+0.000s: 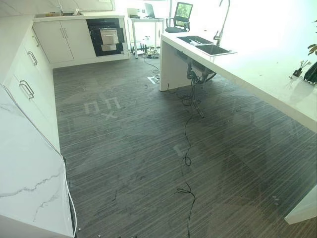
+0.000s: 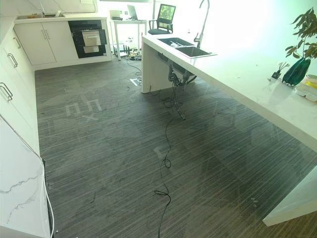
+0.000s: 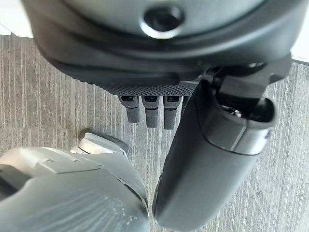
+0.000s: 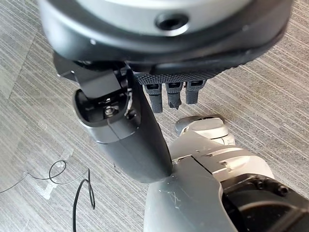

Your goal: Place the dishes in the dishwasher.

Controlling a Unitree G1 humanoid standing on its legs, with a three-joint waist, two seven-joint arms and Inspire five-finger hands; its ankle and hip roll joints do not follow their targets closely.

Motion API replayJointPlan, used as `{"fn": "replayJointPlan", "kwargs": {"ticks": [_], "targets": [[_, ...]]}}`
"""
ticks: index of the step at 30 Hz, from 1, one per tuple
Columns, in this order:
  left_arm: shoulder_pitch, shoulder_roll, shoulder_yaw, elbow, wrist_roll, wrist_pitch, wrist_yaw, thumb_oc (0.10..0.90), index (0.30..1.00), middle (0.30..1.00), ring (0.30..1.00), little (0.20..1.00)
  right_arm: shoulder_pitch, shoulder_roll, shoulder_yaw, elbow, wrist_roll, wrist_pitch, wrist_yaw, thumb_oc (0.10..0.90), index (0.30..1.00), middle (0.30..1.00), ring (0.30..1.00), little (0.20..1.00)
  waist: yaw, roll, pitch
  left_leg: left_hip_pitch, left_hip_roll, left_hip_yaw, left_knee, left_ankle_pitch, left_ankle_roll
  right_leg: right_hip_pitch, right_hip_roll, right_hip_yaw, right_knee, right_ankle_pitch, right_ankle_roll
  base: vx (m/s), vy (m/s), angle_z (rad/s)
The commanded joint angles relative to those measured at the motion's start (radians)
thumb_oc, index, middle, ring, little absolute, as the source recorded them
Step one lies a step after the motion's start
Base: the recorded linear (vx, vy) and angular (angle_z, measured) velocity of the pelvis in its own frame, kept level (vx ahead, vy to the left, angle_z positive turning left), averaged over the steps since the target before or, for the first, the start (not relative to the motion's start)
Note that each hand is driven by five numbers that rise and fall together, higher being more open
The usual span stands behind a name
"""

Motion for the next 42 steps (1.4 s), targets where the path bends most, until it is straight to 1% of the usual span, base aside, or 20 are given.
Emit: {"fn": "replayJointPlan", "kwargs": {"ticks": [1,10,13,16,21,22,24,26,29,30,32,33,34,35,36,37,38,40,41,42], "targets": [[-0.019,0.012,-0.001,-0.024,0.013,-0.027,-0.025,0.8,0.9,0.9,0.9,0.9,-0.041,-0.021,0.017,-0.021,-0.025,-0.017,0.023,0.8,0.9,0.9,0.9,0.9,0.003,0.024,-0.014,0.073,0.082,0.091,-0.079,-0.055,-0.071,0.002,-0.012,-0.039,0.039,-0.099,0.064,0.0,0.0,0.0],[-0.013,0.006,0.016,-0.025,-0.022,-0.042,-0.02,0.8,0.9,0.9,0.9,0.9,-0.045,-0.014,0.022,-0.024,-0.017,-0.025,0.035,0.8,0.9,0.9,0.9,0.9,0.009,0.024,-0.019,0.071,0.08,0.086,-0.079,-0.052,-0.072,0.001,-0.006,-0.039,0.039,-0.1,0.06,-0.01,-0.007,0.0],[-0.015,0.003,0.02,-0.034,-0.036,-0.049,-0.022,0.8,0.9,0.9,0.9,0.9,-0.052,-0.016,0.02,-0.04,0.011,-0.042,0.041,0.8,0.9,0.9,0.9,0.9,0.011,0.023,-0.015,0.072,0.082,0.086,-0.079,-0.05,-0.074,0.004,-0.005,-0.041,0.039,-0.102,0.057,0.02,-0.03,0.05],[-0.016,0.005,0.022,-0.051,-0.036,-0.069,-0.039,0.8,0.9,0.9,0.9,0.9,-0.055,-0.018,0.006,-0.063,0.066,-0.038,0.051,0.8,0.9,0.9,0.9,0.9,0.01,0.022,-0.014,0.073,0.084,0.085,-0.079,-0.049,-0.076,0.006,-0.003,-0.043,0.039,-0.104,0.054,0.04,-0.042,0.04],[-0.006,0.002,0.038,-0.188,-0.11,-0.11,-0.044,0.8,0.9,0.9,0.9,0.9,-0.053,-0.035,-0.013,-0.169,0.12,-0.093,0.067,0.8,0.9,0.9,0.9,0.9,0.017,0.019,-0.006,0.073,0.089,0.077,-0.079,-0.044,-0.082,0.012,-0.001,-0.052,0.039,-0.106,0.048,0.05,-0.067,0.08],[0.0,0.004,0.039,-0.235,-0.096,-0.136,-0.032,0.8,0.9,0.9,0.9,0.9,-0.047,-0.041,-0.02,-0.236,0.148,-0.099,0.072,0.8,0.9,0.9,0.9,0.9,0.017,0.016,-0.002,0.073,0.092,0.077,-0.079,-0.043,-0.084,0.013,0.0,-0.055,0.039,-0.106,0.046,0.05,-0.098,0.05],[0.007,0.008,0.039,-0.286,-0.092,-0.146,-0.026,0.8,0.9,0.9,0.9,0.9,-0.037,-0.046,-0.024,-0.313,0.168,-0.097,0.067,0.8,0.9,0.9,0.9,0.9,0.016,0.015,0.001,0.073,0.092,0.073,-0.079,-0.042,-0.085,0.014,0.002,-0.056,0.039,-0.108,0.043,0.05,-0.097,0.07],[0.042,0.021,0.056,-0.433,-0.093,-0.168,-0.017,0.8,0.9,0.9,0.9,0.9,0.007,-0.054,-0.034,-0.546,0.188,-0.085,0.056,0.8,0.9,0.9,0.9,0.9,0.009,0.013,0.011,0.071,0.092,0.064,-0.079,-0.039,-0.086,0.011,0.01,-0.05,0.039,-0.111,0.037,0.07,-0.149,0.08],[0.089,0.031,0.084,-0.553,-0.12,-0.195,-0.033,0.8,0.9,0.9,0.9,0.9,0.063,-0.052,-0.045,-0.741,0.13,-0.11,0.059,0.8,0.9,0.9,0.9,0.9,0.0,0.012,0.016,0.077,0.09,0.062,-0.079,-0.031,-0.087,0.011,0.02,-0.045,0.039,-0.115,0.03,0.08,-0.132,0.14],[0.103,0.032,0.093,-0.579,-0.123,-0.21,-0.037,0.8,0.9,0.9,0.9,0.9,0.076,-0.054,-0.05,-0.785,0.107,-0.119,0.065,0.8,0.9,0.9,0.9,0.9,-0.002,0.011,0.019,0.083,0.089,0.062,-0.079,-0.025,-0.089,0.013,0.024,-0.041,0.039,-0.118,0.026,0.11,-0.143,0.05],[0.135,0.03,0.113,-0.643,-0.145,-0.235,-0.042,0.8,0.9,0.9,0.9,0.9,0.099,-0.063,-0.052,-0.907,0.081,-0.115,0.076,0.8,0.9,0.9,0.9,0.9,0.005,0.0,0.037,0.096,0.065,0.045,-0.079,0.017,-0.096,0.019,0.031,-0.022,0.039,-0.12,0.011,0.13,-0.141,0.04],[0.14,0.03,0.118,-0.653,-0.152,-0.245,-0.051,0.8,0.9,0.9,0.9,0.9,0.105,-0.071,-0.051,-0.938,0.078,-0.119,0.082,0.8,0.9,0.9,0.9,0.9,0.009,-0.009,0.049,0.102,0.055,0.044,-0.079,0.064,-0.104,0.024,0.03,-0.011,0.039,-0.122,0.003,0.12,-0.134,-0.07],[0.144,0.031,0.12,-0.667,-0.162,-0.254,-0.061,0.8,0.9,0.9,0.9,0.9,0.111,-0.082,-0.049,-0.969,0.078,-0.126,0.084,0.8,0.9,0.9,0.9,0.9,0.016,-0.024,0.066,0.104,0.042,0.038,-0.079,0.144,-0.115,0.031,0.025,0.005,0.039,-0.125,-0.008,0.11,-0.16,-0.15],[0.148,0.033,0.122,-0.687,-0.169,-0.259,-0.068,0.8,0.9,0.9,0.9,0.9,0.117,-0.095,-0.049,-0.997,0.079,-0.134,0.084,0.8,0.9,0.9,0.9,0.9,0.024,-0.04,0.089,0.074,0.036,0.03,-0.024,0.212,-0.128,0.037,0.018,0.02,0.039,-0.126,-0.02,0.07,-0.155,-0.19],[0.151,0.034,0.123,-0.706,-0.175,-0.26,-0.075,0.8,0.9,0.9,0.9,0.9,0.121,-0.104,-0.052,-1.017,0.08,-0.142,0.086,0.8,0.9,0.9,0.9,0.9,0.026,-0.044,0.106,0.024,0.038,0.024,0.067,0.23,-0.134,0.039,0.017,0.024,0.039,-0.124,-0.03,0.03,-0.117,-0.11],[0.154,0.033,0.123,-0.727,-0.181,-0.261,-0.084,0.8,0.9,0.9,0.9,0.9,0.124,-0.114,-0.059,-1.034,0.082,-0.149,0.09,0.8,0.9,0.9,0.9,0.9,0.026,-0.043,0.12,-0.019,0.042,0.029,0.128,0.23,-0.134,0.038,0.02,0.026,0.039,-0.122,-0.036,0.04,-0.065,0.27],[0.155,0.034,0.12,-0.751,-0.185,-0.258,-0.086,0.8,0.9,0.9,0.9,0.9,0.123,-0.116,-0.062,-1.044,0.085,-0.158,0.084,0.8,0.9,0.9,0.9,0.9,0.028,-0.042,0.132,-0.034,0.051,0.04,0.118,0.236,-0.134,0.042,0.022,0.028,0.039,-0.121,-0.037,0.1,-0.029,0.35],[0.167,0.036,0.114,-0.797,-0.187,-0.251,-0.088,0.8,0.9,0.9,0.9,0.9,0.125,-0.116,-0.07,-1.072,0.074,-0.166,0.058,0.8,0.9,0.9,0.9,0.9,0.032,-0.039,0.144,-0.012,0.068,0.076,-0.032,0.242,-0.132,0.055,0.023,0.026,0.039,-0.128,-0.023,0.18,0.052,0.16],[0.179,0.031,0.111,-0.815,-0.18,-0.254,-0.088,0.8,0.9,0.9,0.9,0.9,0.127,-0.116,-0.07,-1.081,0.072,-0.169,0.055,0.8,0.9,0.9,0.9,0.9,0.029,-0.024,0.145,-0.017,0.094,0.089,-0.079,0.223,-0.132,0.061,0.035,0.021,0.039,-0.134,-0.017,0.24,0.151,0.09],[0.196,0.032,0.104,-0.846,-0.178,-0.251,-0.084,0.8,0.9,0.9,0.9,0.9,0.138,-0.115,-0.074,-1.101,0.069,-0.17,0.054,0.8,0.9,0.9,0.9,0.9,0.022,0.006,0.14,-0.076,0.145,0.088,-0.079,0.189,-0.146,0.066,0.065,0.012,0.039,-0.145,-0.011,0.26,0.163,0.2]]}}
